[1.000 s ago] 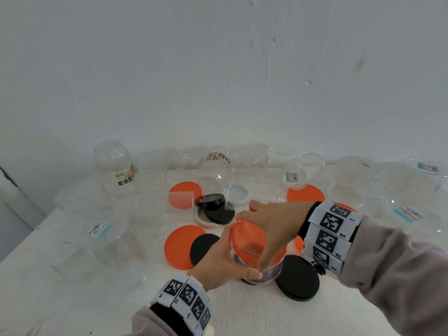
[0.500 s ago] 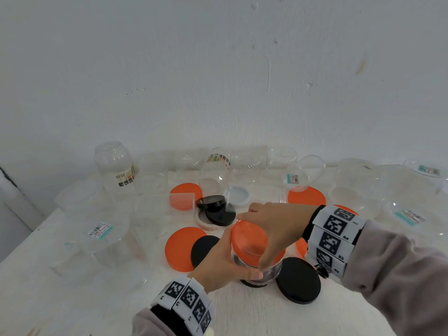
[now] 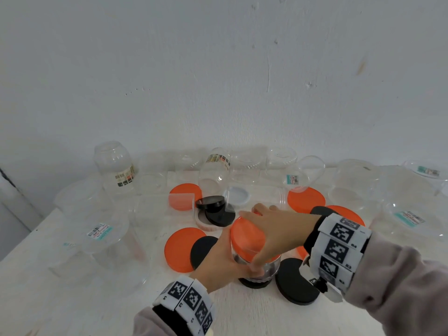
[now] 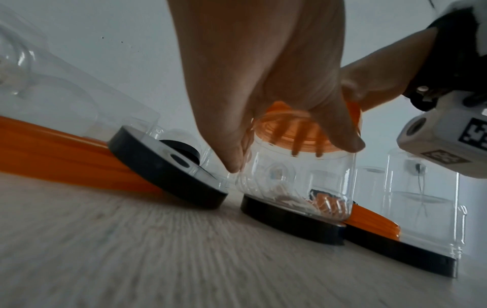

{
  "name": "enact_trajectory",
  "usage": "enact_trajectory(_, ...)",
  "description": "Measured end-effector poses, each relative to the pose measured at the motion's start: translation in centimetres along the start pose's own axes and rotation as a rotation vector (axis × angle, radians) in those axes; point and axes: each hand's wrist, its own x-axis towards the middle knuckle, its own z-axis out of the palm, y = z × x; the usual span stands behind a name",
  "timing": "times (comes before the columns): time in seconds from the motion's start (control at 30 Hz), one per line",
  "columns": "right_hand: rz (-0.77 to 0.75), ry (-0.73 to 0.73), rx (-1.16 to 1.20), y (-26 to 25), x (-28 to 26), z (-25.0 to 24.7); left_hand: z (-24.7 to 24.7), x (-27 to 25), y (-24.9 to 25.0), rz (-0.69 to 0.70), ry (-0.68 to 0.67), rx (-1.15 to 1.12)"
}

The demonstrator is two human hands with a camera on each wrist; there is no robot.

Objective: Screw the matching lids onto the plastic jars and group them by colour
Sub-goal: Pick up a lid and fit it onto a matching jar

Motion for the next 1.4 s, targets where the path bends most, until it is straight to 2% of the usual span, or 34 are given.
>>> enact_trajectory(0.07,-0.073,-0.085,0.004,0.0,-0.1,-0.9,0.0,0.0,0.0,-0.002,0.001,0.013)
enact_trajectory(0.17,-0.093,-0.076,-0.013,0.2,0.4,-1.4,0.0,-0.1,0.1,-0.010,0.010,0.029)
enact_trajectory(0.37,0.079,0.054,-0.034,-0.1,1.1,0.4,0.0,0.0,0.1,-0.015,0.000,0.014)
enact_trajectory(0.47,0.072,-0.040,-0.004,0.0,0.8,-0.5,-0.1,0.1,0.0,-0.007,-0.010,-0.008)
enact_trajectory(0.57,-0.012,-0.122,-0.021,0.2,0.2,-1.8,-0.2,0.2,0.0,0.000,-0.007,0.009)
enact_trajectory(0.7,-0.069,-0.047,-0.008,0.4,0.3,-1.9,-0.5,0.3,0.0,0.000,0.001,0.041)
enact_trajectory(1.23,-0.124,0.302,-0.055,1.3,0.4,1.8,-0.5,0.0,0.0,0.002,0.007,0.047)
enact_trajectory(1.33,-0.137,0.252,-0.009,1.6,0.8,1.5,-0.4,0.1,-0.2,0.006,0.012,0.016)
enact_trajectory(1.4,-0.134,0.198,0.111,2.1,1.4,0.7,-0.3,0.2,-0.3,0.021,0.011,-0.009)
